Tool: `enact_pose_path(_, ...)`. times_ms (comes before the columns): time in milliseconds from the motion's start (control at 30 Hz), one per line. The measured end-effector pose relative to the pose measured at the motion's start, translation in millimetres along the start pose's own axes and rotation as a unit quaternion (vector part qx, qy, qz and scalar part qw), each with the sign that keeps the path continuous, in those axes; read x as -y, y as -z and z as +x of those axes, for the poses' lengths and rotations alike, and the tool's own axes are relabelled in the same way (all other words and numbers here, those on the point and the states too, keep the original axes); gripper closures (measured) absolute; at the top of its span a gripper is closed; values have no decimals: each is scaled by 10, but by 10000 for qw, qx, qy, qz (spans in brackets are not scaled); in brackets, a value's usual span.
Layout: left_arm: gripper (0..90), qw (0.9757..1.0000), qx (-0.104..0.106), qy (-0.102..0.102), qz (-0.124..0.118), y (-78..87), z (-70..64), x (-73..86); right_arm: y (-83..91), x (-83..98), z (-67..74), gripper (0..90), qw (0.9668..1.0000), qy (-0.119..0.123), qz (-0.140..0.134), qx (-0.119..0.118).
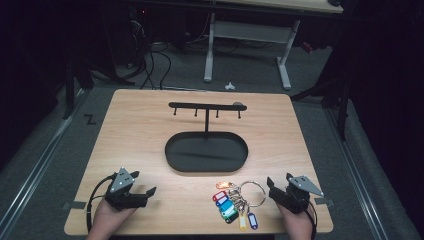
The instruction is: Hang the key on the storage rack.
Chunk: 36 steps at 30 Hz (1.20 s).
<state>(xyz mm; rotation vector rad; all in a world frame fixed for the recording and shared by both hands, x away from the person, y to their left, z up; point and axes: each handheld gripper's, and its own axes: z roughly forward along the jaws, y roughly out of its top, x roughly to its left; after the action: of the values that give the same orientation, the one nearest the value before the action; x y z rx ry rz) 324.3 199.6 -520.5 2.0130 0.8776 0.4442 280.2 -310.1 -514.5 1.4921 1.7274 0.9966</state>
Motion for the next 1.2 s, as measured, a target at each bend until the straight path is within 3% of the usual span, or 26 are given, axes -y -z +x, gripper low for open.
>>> enact_pose_path(233, 156, 10000, 29, -36, -6, -23, -12, -9, 35, 26, -34, 218, 10000, 13, 50, -51)
enact_pose_path(367, 156, 10000, 8, -20, -30, 3, -7, 4, 35, 9, -52, 203, 9999, -136, -13, -65)
enact_pose_path(600, 156, 10000, -17, 24, -53, 19, 12, 12, 14, -31, -87, 172, 9998, -61, -87, -140)
enact_pose_path(733, 156, 10000, 0, 5, -39, 14, 6, 13, 18, -56, -106, 164, 9996, 42, 127, -255)
enact_pose_path(833, 156, 10000, 17, 2, -35, 13, 10, 14, 30, -72, -89, 164, 9995, 85, 99, -286)
enact_pose_path(1000, 157, 10000, 32, 9, -24, 8, 14, 15, 33, -106, -41, 160, 9993, 250, 190, -186)
enact_pose_path(1100, 157, 10000, 32, 6, 3, 9, 13, 23, 49, -120, -24, 162, 9987, 259, 340, -265)
enact_pose_path(1200, 157, 10000, 33, 75, -11, 17, 41, 33, 109, -133, 10, 165, 9977, 445, 408, -304)
